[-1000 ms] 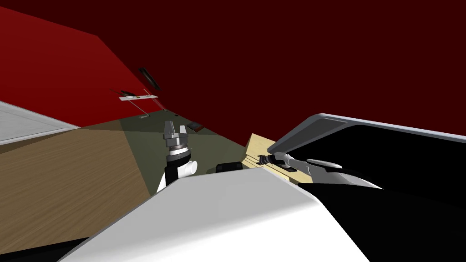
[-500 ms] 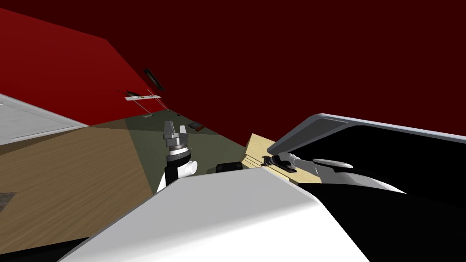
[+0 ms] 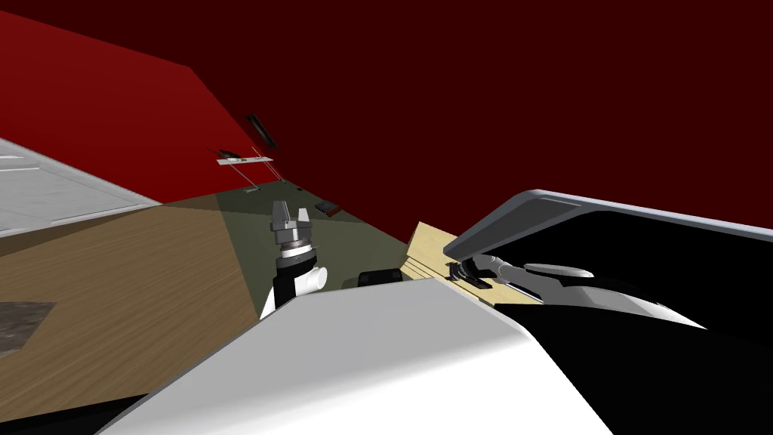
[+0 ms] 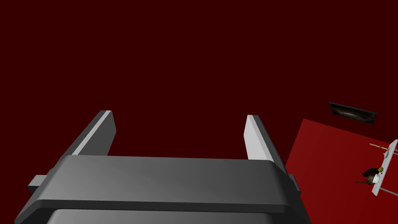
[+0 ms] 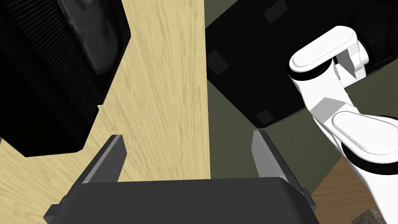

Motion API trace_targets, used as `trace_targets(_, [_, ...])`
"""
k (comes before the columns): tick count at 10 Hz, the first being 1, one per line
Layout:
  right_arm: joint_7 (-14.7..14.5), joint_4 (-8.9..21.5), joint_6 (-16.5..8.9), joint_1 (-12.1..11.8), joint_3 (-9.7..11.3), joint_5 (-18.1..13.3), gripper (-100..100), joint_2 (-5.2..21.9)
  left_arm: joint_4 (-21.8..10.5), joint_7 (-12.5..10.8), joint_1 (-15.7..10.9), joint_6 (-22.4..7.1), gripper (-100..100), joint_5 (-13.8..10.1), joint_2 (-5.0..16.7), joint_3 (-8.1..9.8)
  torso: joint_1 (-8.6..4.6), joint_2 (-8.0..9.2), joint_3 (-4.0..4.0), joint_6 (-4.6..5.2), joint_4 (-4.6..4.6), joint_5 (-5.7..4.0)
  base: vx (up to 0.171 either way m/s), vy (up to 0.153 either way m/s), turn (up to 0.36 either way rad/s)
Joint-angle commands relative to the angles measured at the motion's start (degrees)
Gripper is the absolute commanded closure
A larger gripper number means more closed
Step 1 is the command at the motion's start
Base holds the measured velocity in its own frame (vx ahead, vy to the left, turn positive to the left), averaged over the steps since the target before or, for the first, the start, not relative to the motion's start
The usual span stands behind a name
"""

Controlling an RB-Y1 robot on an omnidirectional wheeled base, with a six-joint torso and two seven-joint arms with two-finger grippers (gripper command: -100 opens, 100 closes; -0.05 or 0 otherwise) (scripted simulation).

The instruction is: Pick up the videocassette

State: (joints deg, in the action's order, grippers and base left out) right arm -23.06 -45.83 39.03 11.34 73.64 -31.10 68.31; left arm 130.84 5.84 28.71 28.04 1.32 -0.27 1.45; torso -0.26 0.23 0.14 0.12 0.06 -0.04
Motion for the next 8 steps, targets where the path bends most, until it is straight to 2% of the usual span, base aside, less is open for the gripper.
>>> trace_targets(1, [-0.27, 2.34, 0.92, 0.72, 1.09, -0.20, -100, 0.76, 0.00, 0.00, 0.00, 0.00, 0, 0.00, 0.00, 0.00, 0.00, 0.00, 0.00, 0.00, 0.00, 0.00, -0.035, -0.046, 0.037])
trace_targets(2, [-0.64, 3.82, 0.97, 0.92, 2.66, -0.46, -100, 2.01, 0.00, 0.00, 0.00, 0.00, 0, 0.00, 0.00, 0.00, 0.03, -0.03, -0.01, -0.03, 0.00, -0.02, -0.030, -0.038, 0.062])
trace_targets(3, [-0.64, 3.82, 0.97, 0.92, 2.66, -0.46, -100, 2.01, 0.00, 0.00, 0.00, 0.00, 0, 0.00, 0.00, 0.00, 0.04, -0.03, -0.02, -0.01, -0.01, -0.01, -0.016, -0.020, 0.032])
trace_targets(6, [-1.39, 6.82, 1.18, 1.16, 6.02, -1.09, -100, 4.69, 0.00, 0.00, 0.00, 0.00, 0, 0.00, 0.00, 0.00, 0.08, -0.06, -0.03, -0.02, -0.01, -0.01, -0.027, -0.034, 0.041])
trace_targets(8, [-1.39, 6.82, 1.18, 1.16, 6.02, -1.09, -100, 4.69, 0.00, 0.00, 0.00, 0.00, 0, 0.00, 0.00, 0.00, 0.13, -0.09, -0.05, -0.03, -0.01, -0.02, -0.012, -0.015, 0.008])
